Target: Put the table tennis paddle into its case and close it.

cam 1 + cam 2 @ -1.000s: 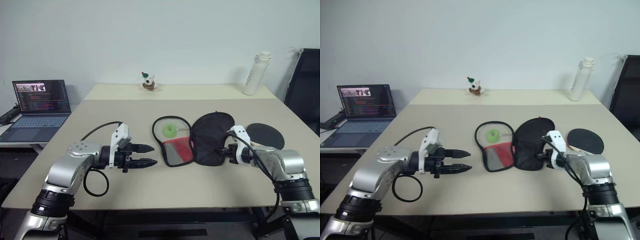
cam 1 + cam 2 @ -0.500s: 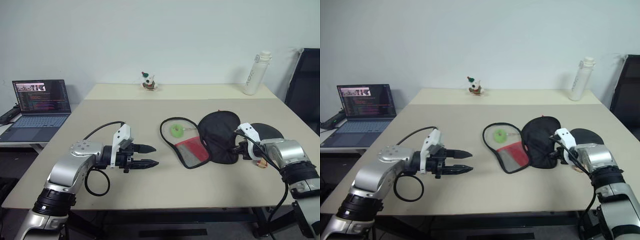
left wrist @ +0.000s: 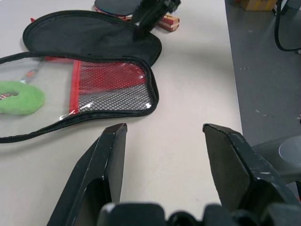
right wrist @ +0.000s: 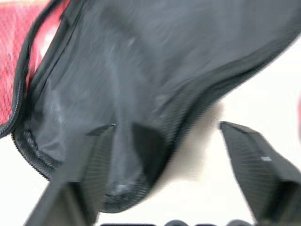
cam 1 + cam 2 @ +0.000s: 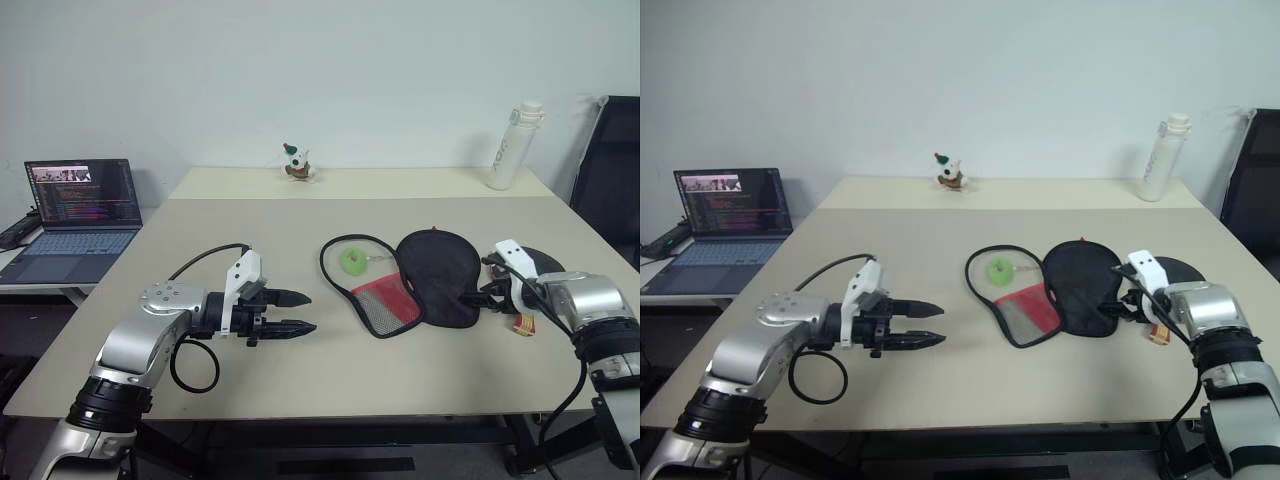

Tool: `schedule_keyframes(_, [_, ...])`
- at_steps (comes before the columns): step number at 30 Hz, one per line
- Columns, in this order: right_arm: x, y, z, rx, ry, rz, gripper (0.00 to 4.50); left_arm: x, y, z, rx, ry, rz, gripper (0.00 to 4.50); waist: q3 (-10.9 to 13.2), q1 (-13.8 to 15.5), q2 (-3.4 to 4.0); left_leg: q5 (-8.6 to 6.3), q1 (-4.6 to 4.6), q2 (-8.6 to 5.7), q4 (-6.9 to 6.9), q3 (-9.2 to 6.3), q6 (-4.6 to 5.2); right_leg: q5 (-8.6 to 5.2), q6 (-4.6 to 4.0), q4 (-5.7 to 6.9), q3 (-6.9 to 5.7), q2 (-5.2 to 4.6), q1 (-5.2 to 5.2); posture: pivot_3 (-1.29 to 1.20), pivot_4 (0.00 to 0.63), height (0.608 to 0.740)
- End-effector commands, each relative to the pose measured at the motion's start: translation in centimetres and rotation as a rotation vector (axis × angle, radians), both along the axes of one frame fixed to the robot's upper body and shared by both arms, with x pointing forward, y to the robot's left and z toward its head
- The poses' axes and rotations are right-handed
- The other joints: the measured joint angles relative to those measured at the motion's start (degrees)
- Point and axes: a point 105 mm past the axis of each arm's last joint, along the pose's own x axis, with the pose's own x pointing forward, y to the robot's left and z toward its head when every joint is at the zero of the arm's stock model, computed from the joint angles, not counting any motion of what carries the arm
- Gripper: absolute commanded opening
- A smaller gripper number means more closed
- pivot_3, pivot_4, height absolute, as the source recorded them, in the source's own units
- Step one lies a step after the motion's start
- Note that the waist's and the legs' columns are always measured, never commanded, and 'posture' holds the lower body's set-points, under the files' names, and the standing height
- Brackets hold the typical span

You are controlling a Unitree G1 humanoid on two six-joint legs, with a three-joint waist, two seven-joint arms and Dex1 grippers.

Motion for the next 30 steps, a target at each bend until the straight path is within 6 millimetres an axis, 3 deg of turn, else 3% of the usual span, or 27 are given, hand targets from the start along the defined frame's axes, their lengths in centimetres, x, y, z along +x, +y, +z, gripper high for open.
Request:
schedule_keyframes(1, [-0.9, -2.3, 3.9, 0.042, -0.136, -0.100, 4.47, -0.2, -0.1, 0.4, -0.005, -0.026, -0.018, 2.80, 0.00, 0.05, 0.00, 0.00, -0.01, 0.00, 0.00, -0.01, 0.00, 0.00, 0.00, 0.00, -0.01, 0.00, 0.00, 0.00, 0.150, 0.740])
schedule_keyframes(5, [-2.2, -4.6, 4.1, 0.022, -0.195, -0.281, 4.47, -0.2, -0.1, 0.5, -0.013, -0.027, -0.022, 2.80, 0.00, 0.16, 0.00, 0.00, -0.03, 0.00, -0.01, -0.03, 0.00, -0.01, 0.00, -0.01, -0.02, -0.01, 0.01, 0.00, 0.150, 0.740])
schedule_keyframes(7, [-2.7, -6.8, 3.5, -0.009, -0.223, -0.478, 4.47, -0.1, -0.2, 0.6, -0.020, -0.026, -0.030, 2.80, 0.00, 0.14, -0.01, 0.00, -0.02, 0.00, 0.01, -0.02, 0.00, 0.00, 0.00, 0.01, -0.02, -0.02, 0.01, 0.00, 0.150, 0.740])
schedule_keyframes(9, [-3.3, -7.5, 2.6, 0.011, -0.216, -0.592, 4.47, 0.0, -0.5, 0.6, -0.022, -0.027, -0.042, 2.80, -0.01, 0.09, -0.01, 0.00, 0.01, 0.01, 0.04, 0.02, 0.00, 0.01, 0.01, 0.06, 0.02, -0.01, 0.02, 0.00, 0.150, 0.740])
schedule_keyframes(21, [-1.8, -6.8, -1.5, 0.079, -0.115, -0.726, 4.47, 1.4, -3.6, 1.8, -0.011, -0.077, -0.169, 2.80, 0.00, 0.01, 0.00, 0.01, 0.03, -0.02, 0.02, 0.07, 0.02, 0.01, 0.00, 0.08, 0.07, 0.00, 0.02, 0.00, 0.150, 0.740])
schedule_keyframes(30, [-0.6, -6.5, -3.3, 0.074, -0.075, -0.723, 4.47, 1.2, -3.6, 1.6, -0.019, -0.075, -0.165, 2.80, 0.00, -0.18, 0.00, 0.02, 0.07, -0.01, 0.05, 0.08, 0.02, 0.02, 0.01, 0.14, 0.09, 0.01, 0.04, 0.00, 0.150, 0.740])
